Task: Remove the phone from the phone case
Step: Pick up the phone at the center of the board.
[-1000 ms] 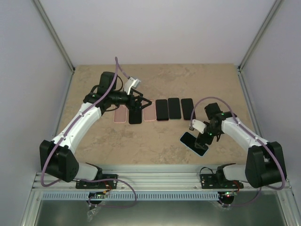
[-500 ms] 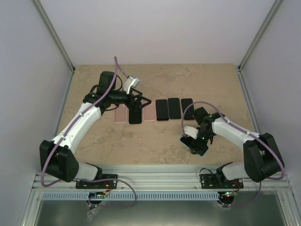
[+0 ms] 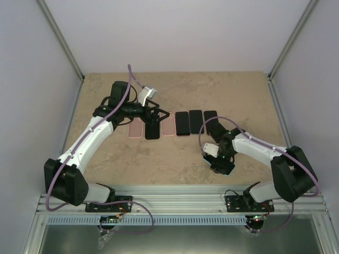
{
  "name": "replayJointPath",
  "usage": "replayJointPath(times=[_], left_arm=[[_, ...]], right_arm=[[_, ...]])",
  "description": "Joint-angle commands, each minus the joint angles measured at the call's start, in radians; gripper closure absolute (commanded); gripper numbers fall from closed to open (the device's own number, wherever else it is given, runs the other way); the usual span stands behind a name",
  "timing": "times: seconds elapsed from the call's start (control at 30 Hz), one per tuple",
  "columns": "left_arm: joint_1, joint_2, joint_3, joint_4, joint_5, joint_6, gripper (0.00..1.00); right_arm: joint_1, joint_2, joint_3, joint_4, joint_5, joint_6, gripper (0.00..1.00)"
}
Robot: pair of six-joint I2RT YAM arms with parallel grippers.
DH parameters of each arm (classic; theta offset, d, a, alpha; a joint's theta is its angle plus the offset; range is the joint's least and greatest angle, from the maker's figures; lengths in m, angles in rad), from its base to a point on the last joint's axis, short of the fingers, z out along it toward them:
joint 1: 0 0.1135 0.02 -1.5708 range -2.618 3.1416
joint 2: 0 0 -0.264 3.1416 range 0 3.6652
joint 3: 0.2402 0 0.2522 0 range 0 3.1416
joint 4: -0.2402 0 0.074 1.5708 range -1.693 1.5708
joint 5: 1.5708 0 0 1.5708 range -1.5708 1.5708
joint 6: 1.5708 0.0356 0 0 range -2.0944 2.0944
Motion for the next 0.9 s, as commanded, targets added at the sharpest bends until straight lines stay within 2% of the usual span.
replayJointPath(times=[0.0,0.37,0.7,0.87], left_arm=[[0.008,-0.017,-0.012,0.028,0.003,-0.006,0.01],[0.008,-0.028,-0.037,0.038,0.006,-0.006,0.01],[0.011,-0.028,-0.034,0.046,0.009,-0.006,0.01],[0.018,-0.035,-0.044,0.059,-0.015,-0.051,0.01]], right_arm=[[0.003,-0.019,-0.013,0.031,0.076,0.053,0.02],[0.004,-0.096,-0.019,0.044,0.101,0.067,0.02],[0.004,0.028,-0.022,0.018,0.064,0.045,0.02],[0.004,0.064,-0.025,0.022,0.069,0.046,0.02]])
